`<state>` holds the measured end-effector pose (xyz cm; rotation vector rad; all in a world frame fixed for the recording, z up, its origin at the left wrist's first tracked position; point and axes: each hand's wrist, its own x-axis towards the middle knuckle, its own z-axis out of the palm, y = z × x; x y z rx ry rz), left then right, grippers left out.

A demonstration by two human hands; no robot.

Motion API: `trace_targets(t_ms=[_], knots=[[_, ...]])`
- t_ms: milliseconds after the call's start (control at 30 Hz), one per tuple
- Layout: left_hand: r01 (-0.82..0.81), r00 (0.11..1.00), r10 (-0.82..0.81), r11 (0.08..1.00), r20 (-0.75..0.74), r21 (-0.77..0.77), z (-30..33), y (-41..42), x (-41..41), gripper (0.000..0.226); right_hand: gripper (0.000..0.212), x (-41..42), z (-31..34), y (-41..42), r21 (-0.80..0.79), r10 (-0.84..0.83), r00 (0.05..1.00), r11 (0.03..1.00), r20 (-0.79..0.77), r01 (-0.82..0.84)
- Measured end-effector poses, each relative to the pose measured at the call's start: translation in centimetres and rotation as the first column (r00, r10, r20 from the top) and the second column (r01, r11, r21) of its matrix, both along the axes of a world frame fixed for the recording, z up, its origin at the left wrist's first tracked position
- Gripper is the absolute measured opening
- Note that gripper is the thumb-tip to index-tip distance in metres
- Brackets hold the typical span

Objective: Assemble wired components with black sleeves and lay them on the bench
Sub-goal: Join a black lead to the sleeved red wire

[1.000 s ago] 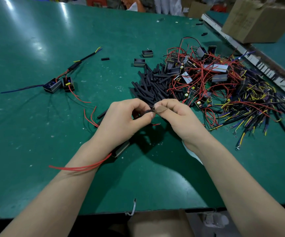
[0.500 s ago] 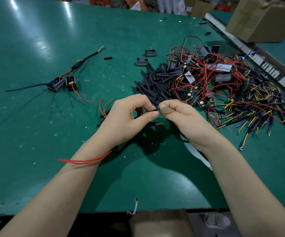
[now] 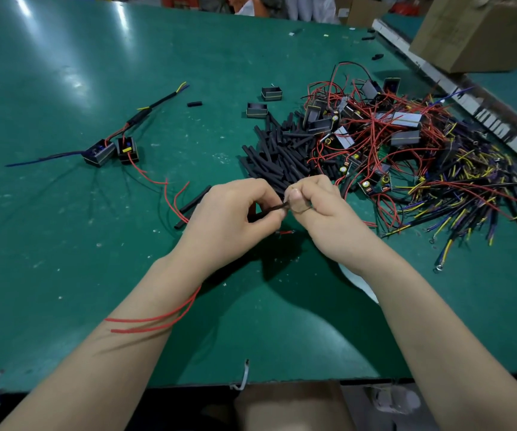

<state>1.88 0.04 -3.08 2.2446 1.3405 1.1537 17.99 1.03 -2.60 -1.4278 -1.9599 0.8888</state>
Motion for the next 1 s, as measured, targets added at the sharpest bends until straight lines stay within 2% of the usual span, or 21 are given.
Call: trace_targets(t_ms=[100, 167, 300, 367, 533, 700, 833, 900, 1000], knots=[[-0.005, 1.0, 0.005, 0.999, 0.015, -0.034, 0.0, 0.1, -0.1, 0.012, 0.023, 0.5, 0.7, 0.0, 0.009, 0.045, 0.997, 0.999, -0.068, -0.044], [-0.008, 0.999, 0.01, 0.999, 0.044, -0.05, 0.1, 0.3, -0.2, 0.011, 0.014, 0.8, 1.0, -0.1, 0.03, 0.078, 0.994, 0.997, -0.078, -0.075], [-0.004, 0.999, 0.006, 0.997, 0.031, -0.082, 0.2, 0.3, -0.4, 0.003, 0.011, 0.9, 0.6, -0.1, 0.177, 0.065, 0.996, 0.981, 0.066, -0.076], [-0.004, 1.0, 0.006, 0.996, 0.022, -0.085, 0.2, 0.3, -0.4, 0.004, 0.005, 0.8, 0.4, 0.0, 0.282, 0.033, 0.996, 0.958, 0.088, -0.057], [-0.009, 0.999, 0.013, 0.993, 0.038, -0.118, 0.4, 0.2, -0.4, 0.008, 0.013, 0.6, -0.2, 0.1, 0.568, 0.007, 0.985, 0.816, 0.173, -0.105], [-0.021, 0.995, 0.039, 0.981, 0.09, -0.192, 0.4, 0.2, -0.2, 0.005, 0.017, 0.5, -0.4, 0.1, 0.695, -0.061, 0.978, 0.713, 0.198, -0.096], [-0.022, 0.992, 0.048, 0.978, 0.117, -0.209, 0.4, 0.1, -0.3, 0.005, 0.013, 0.3, -0.6, 0.1, 0.757, -0.155, 0.962, 0.649, 0.227, -0.074], [-0.017, 0.992, 0.044, 0.975, 0.119, -0.221, 0.3, 0.1, -0.3, 0.005, 0.014, 0.3, -0.7, 0.2, 0.739, -0.145, 0.966, 0.67, 0.215, -0.064], [0.002, 0.988, 0.04, 0.962, 0.148, -0.271, 0.3, 0.3, -0.5, 0.014, 0.017, 0.5, -0.8, 0.5, 0.672, -0.037, 0.987, 0.737, 0.157, -0.079]])
